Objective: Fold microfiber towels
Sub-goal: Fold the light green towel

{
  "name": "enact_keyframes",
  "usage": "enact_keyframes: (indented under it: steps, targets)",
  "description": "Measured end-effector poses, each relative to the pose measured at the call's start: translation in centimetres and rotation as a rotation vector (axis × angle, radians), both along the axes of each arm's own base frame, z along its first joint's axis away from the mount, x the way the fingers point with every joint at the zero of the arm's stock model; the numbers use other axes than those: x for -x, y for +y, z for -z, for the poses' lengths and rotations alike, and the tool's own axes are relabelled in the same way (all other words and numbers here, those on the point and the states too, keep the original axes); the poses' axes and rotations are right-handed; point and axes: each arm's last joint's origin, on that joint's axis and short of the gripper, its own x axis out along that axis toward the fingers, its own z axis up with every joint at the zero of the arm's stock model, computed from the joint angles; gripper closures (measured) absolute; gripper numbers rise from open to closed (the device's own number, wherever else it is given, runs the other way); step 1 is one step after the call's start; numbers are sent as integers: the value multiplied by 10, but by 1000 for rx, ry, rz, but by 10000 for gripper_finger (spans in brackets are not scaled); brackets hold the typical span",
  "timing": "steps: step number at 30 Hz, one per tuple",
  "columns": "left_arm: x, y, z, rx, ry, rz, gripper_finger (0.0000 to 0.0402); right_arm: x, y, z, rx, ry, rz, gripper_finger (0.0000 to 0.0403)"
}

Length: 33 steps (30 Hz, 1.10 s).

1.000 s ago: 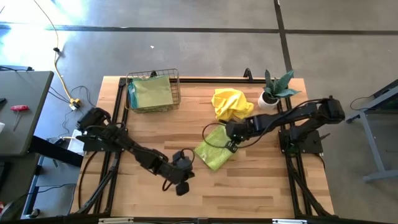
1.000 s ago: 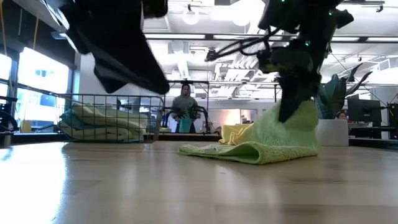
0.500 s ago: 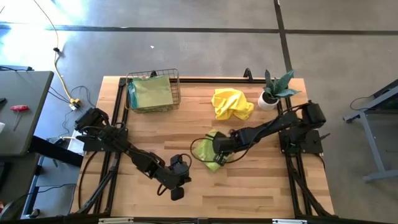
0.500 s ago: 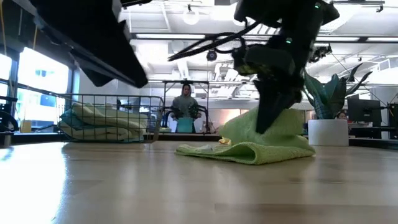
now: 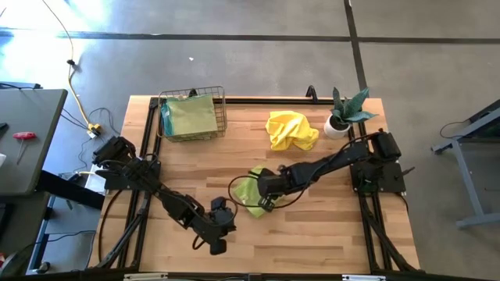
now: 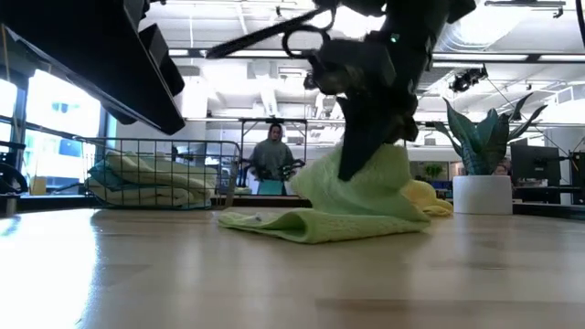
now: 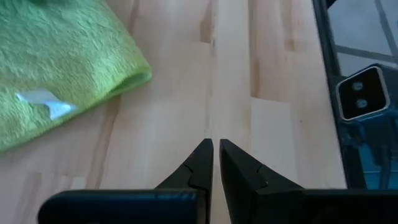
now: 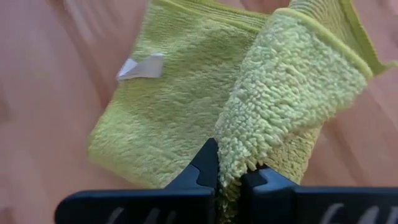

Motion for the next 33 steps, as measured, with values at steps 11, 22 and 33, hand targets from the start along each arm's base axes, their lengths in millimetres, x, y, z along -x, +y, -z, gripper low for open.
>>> enact_keyframes:
  steps: [11,22,33]
  targets:
    - [1,9,8,-153,14,-107,383,-3,13,-4,-17,-66,22,402]
    - [-11,35,36,-246,97,-229,383,-14,19,16,-48,-86,25,402]
    - [-13,47,50,-269,169,-252,383,-19,20,22,-55,-114,22,355]
